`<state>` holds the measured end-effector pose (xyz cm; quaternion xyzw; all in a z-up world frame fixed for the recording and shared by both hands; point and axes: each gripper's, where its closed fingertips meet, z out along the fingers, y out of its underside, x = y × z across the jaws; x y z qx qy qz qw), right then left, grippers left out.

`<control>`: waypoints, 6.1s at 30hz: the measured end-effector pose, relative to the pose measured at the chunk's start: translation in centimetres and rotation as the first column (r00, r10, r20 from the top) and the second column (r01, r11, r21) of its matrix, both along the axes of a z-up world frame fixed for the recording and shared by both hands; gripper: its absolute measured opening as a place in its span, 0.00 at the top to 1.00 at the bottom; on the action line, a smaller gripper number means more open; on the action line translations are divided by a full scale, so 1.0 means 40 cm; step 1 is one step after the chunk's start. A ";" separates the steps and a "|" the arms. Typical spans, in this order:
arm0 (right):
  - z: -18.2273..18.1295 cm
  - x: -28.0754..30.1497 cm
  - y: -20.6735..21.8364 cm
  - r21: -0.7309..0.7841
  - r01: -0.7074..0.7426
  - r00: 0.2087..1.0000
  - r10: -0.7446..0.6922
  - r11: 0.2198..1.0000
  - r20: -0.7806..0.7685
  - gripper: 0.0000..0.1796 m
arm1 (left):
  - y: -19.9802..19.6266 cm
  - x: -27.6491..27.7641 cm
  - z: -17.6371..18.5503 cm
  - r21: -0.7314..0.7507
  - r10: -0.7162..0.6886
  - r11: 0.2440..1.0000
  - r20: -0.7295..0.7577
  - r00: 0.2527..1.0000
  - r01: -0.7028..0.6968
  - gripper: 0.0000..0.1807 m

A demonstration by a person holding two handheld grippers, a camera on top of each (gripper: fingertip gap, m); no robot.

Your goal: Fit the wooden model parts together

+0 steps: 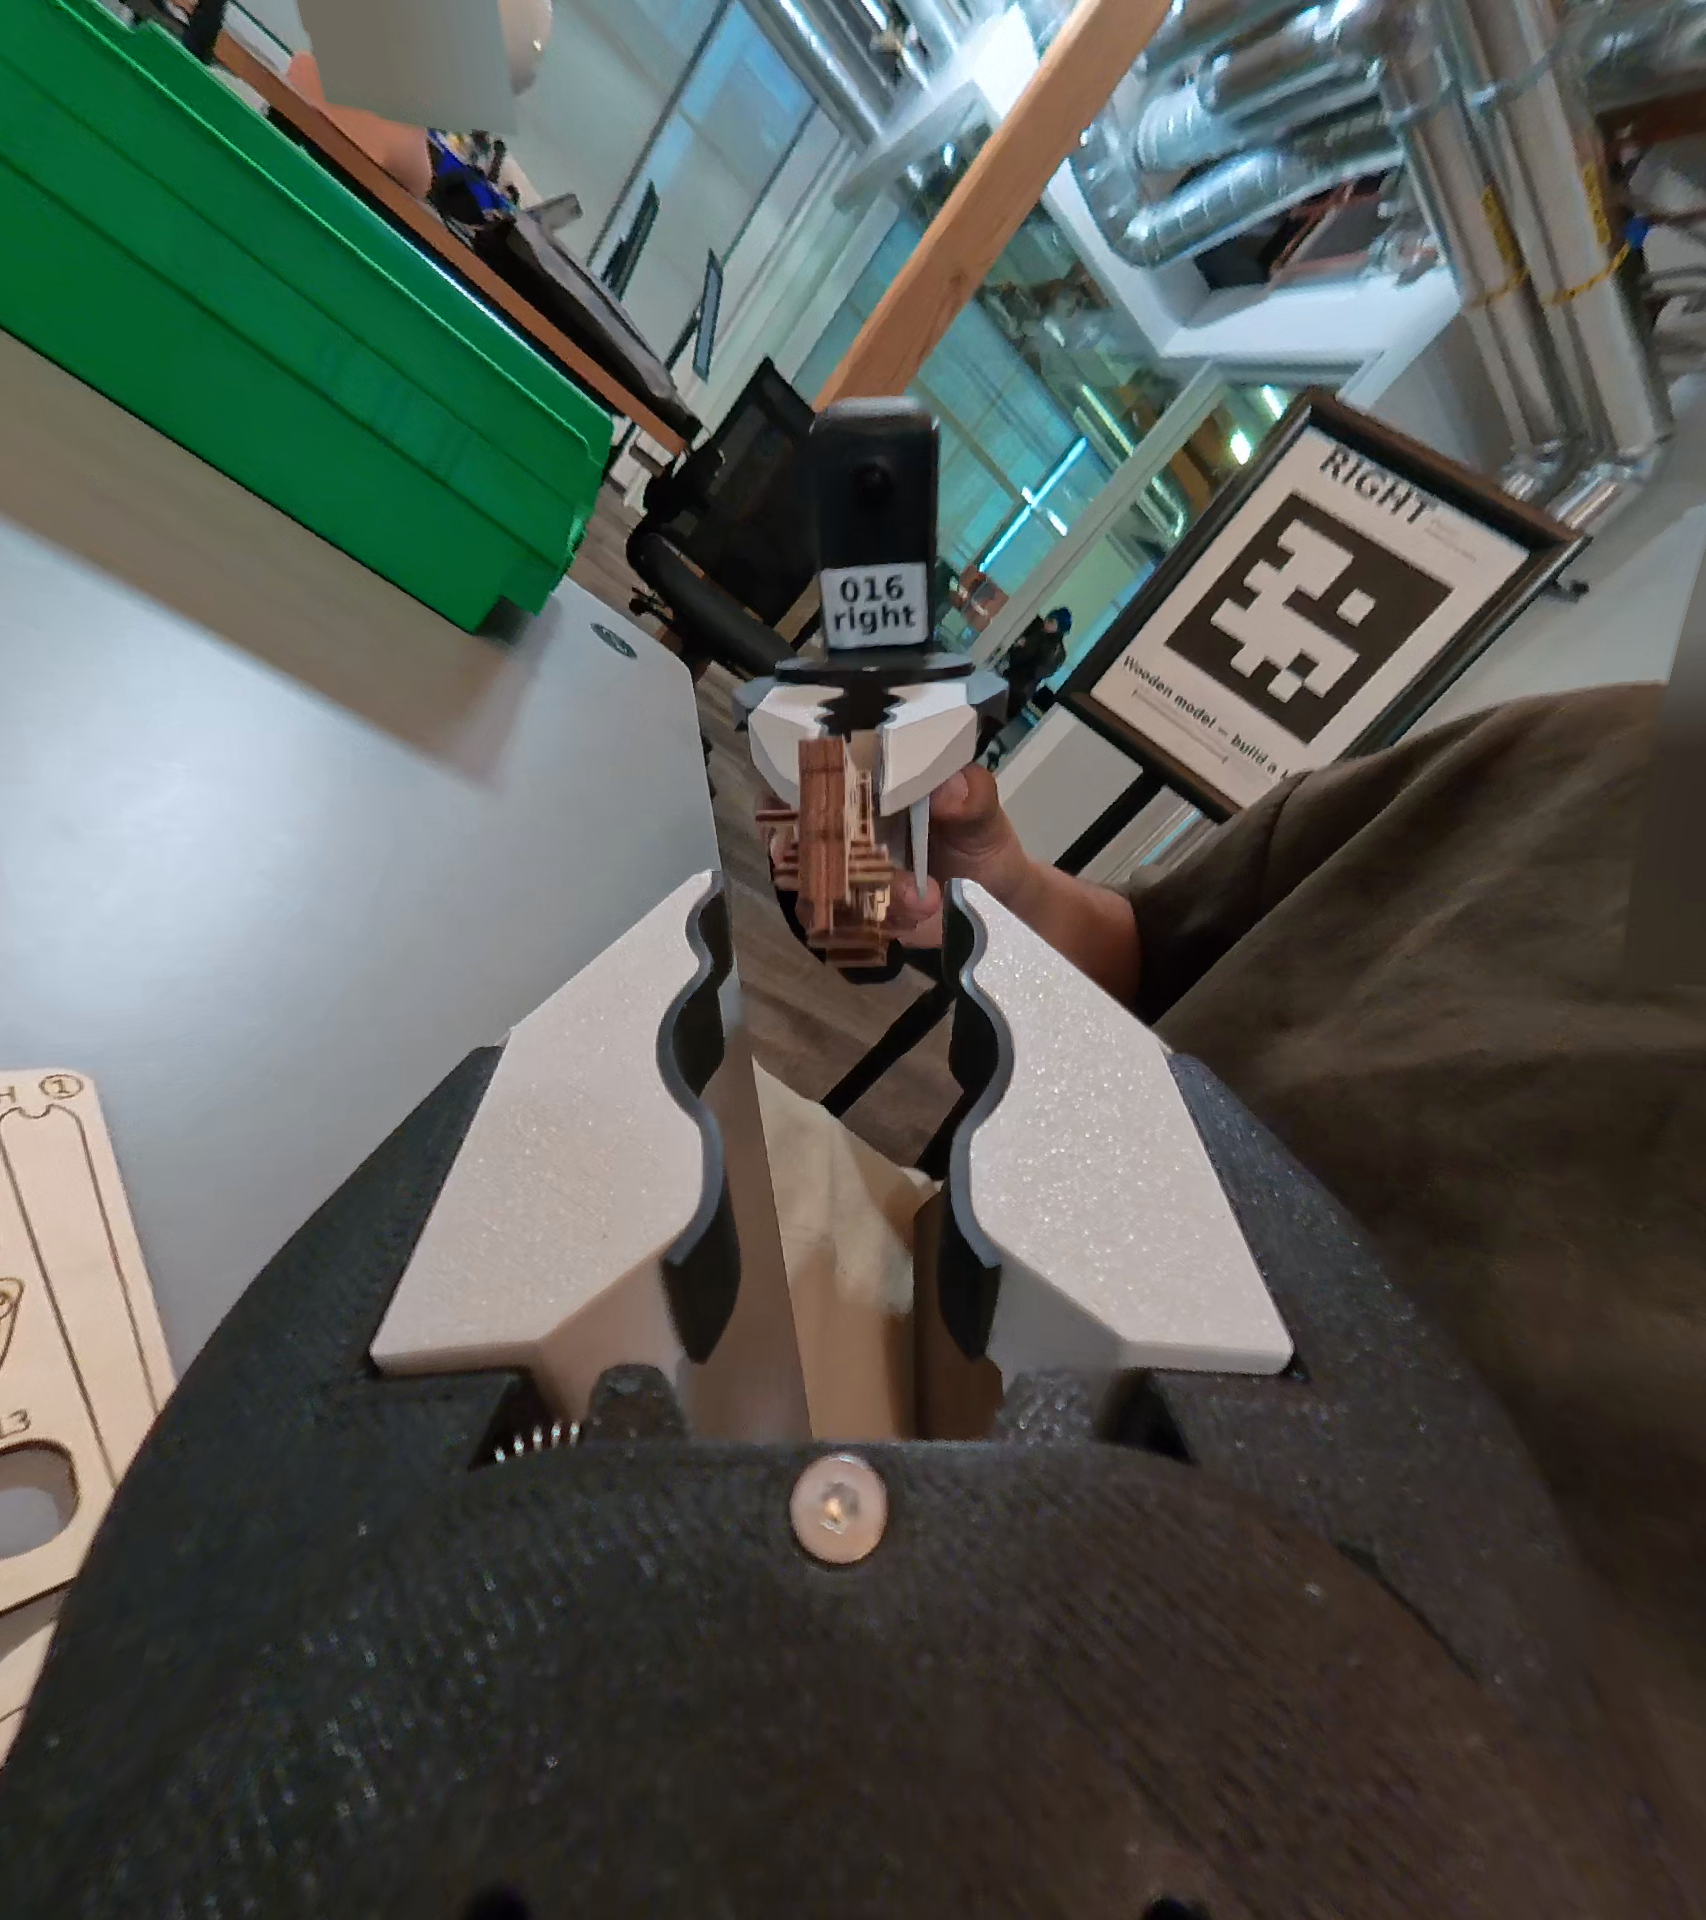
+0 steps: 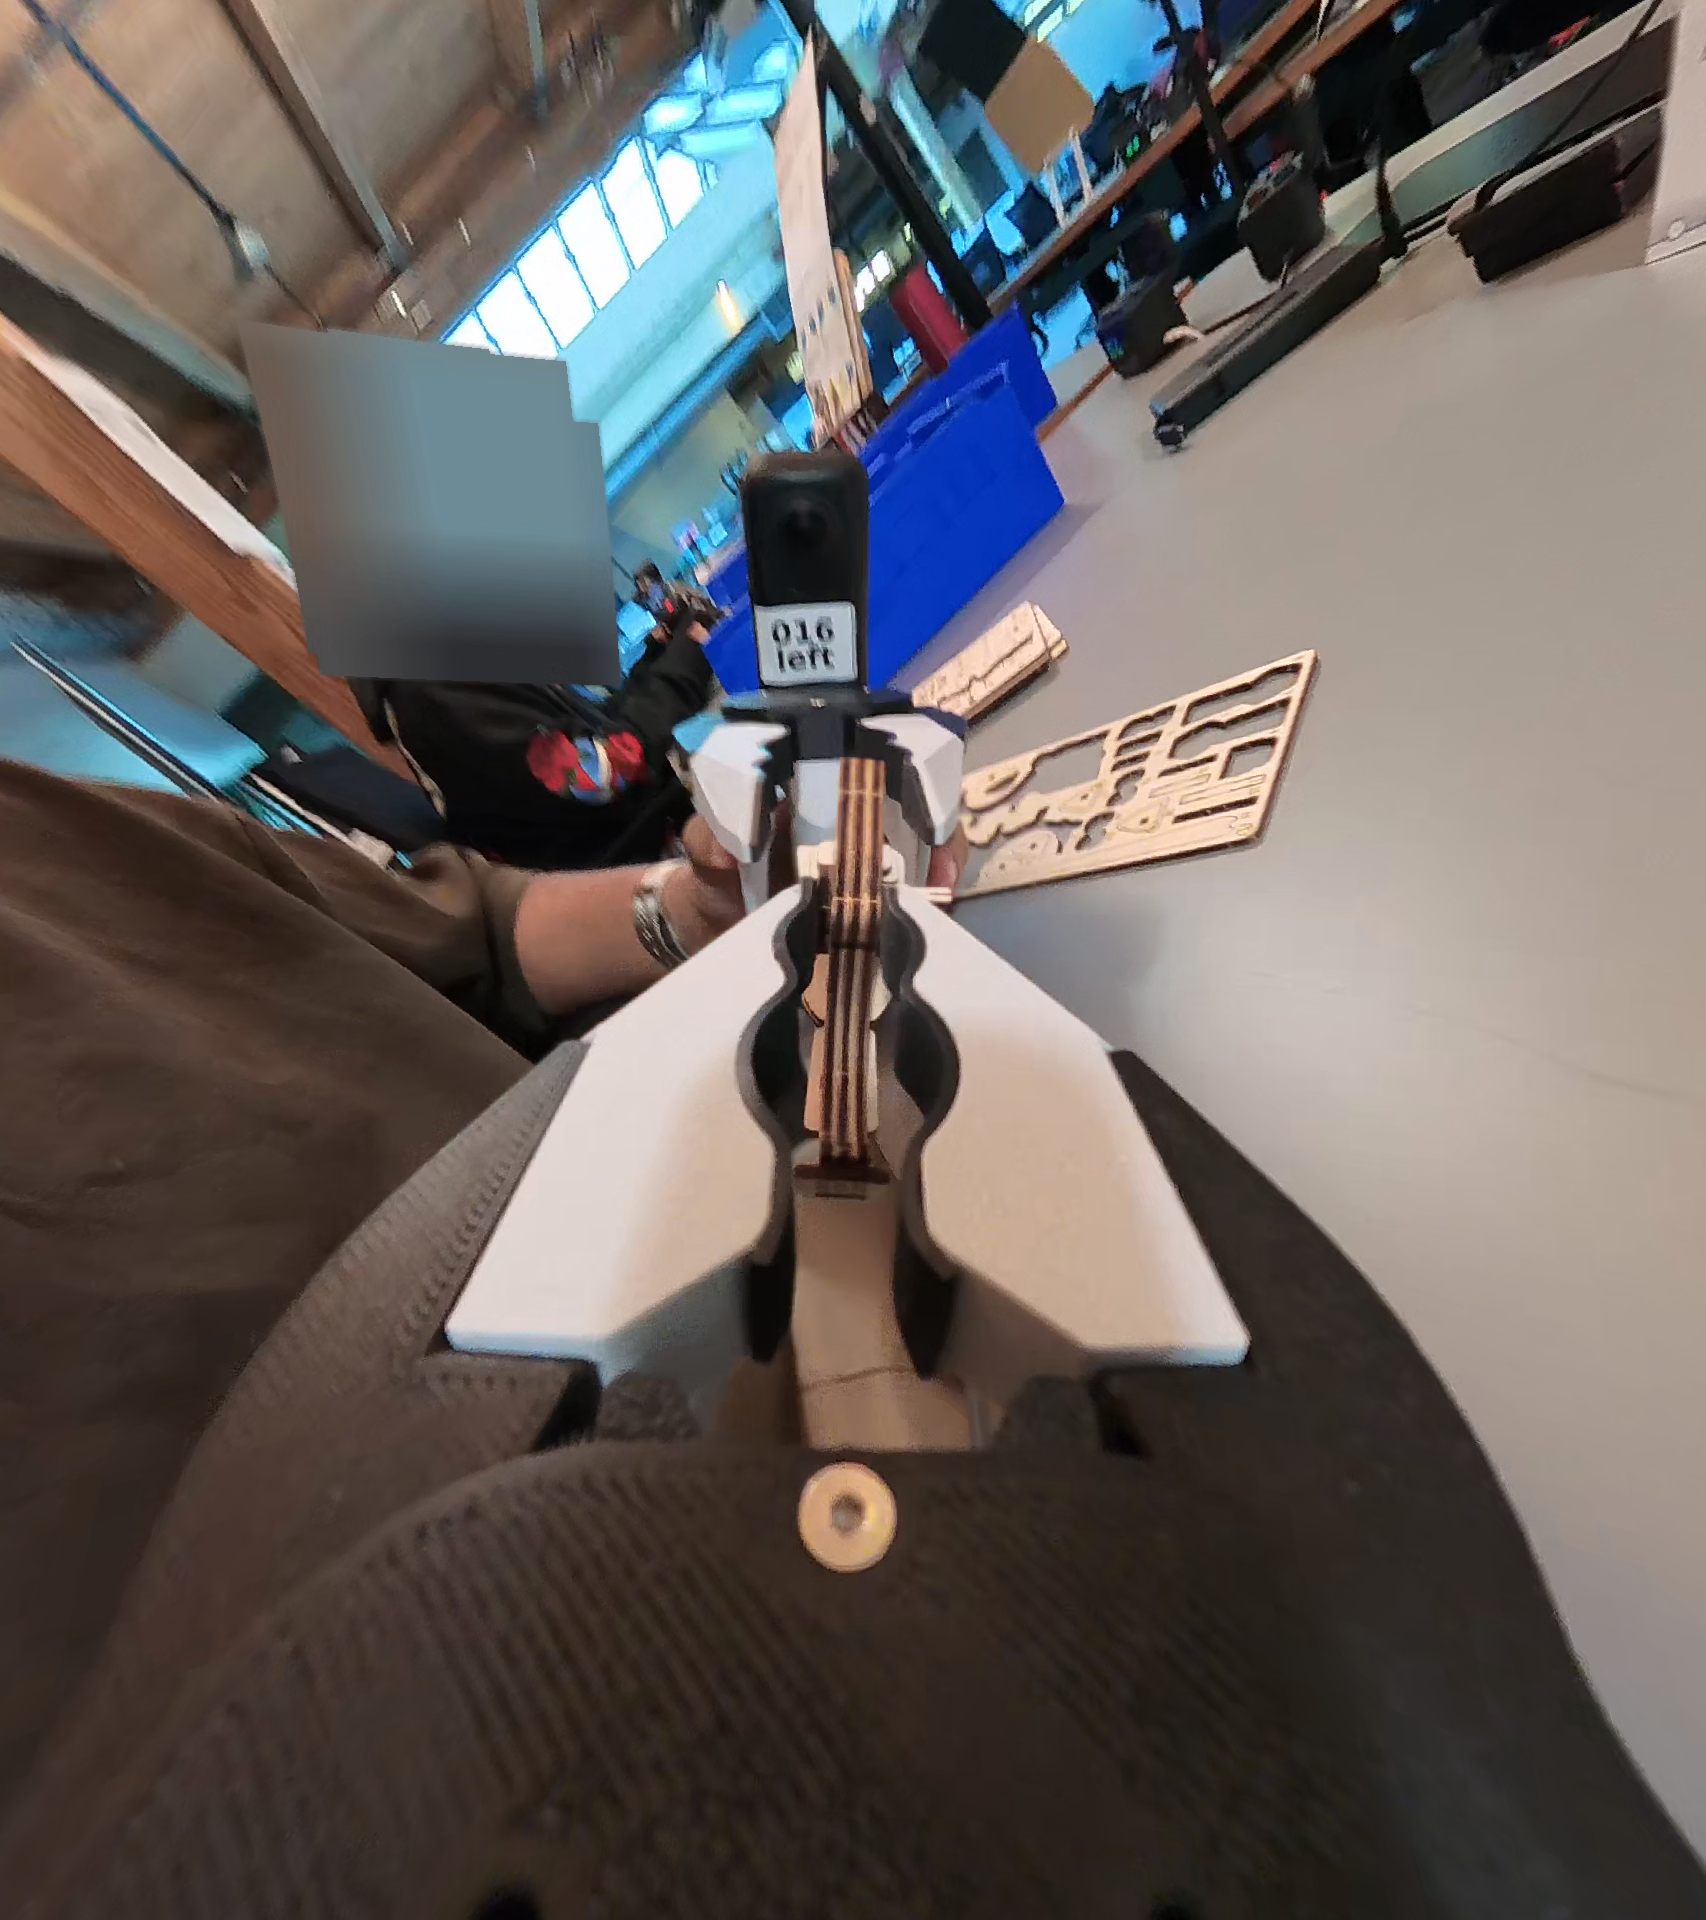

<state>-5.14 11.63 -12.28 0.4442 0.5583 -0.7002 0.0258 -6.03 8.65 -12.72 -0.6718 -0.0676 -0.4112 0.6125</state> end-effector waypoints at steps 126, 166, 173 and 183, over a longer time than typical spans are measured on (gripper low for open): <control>0.041 0.081 -0.132 0.541 0.026 0.910 0.205 0.840 -0.362 0.86 | -0.046 0.126 0.075 0.188 0.003 0.977 -0.481 0.877 0.099 0.87; 0.063 0.036 -0.108 0.559 0.303 0.838 0.065 0.772 -0.542 0.69 | -0.043 0.112 0.087 0.178 0.008 0.981 -0.434 0.901 0.077 0.87; 0.053 0.072 -0.141 0.588 0.185 0.845 0.178 0.787 -0.504 0.86 | -0.046 0.122 0.088 0.176 -0.008 0.979 -0.449 0.893 0.098 0.87; 0.053 0.083 -0.150 0.556 0.127 0.858 0.190 0.822 -0.477 0.76 | -0.045 0.115 0.088 0.179 0.011 0.981 -0.454 0.891 0.079 0.87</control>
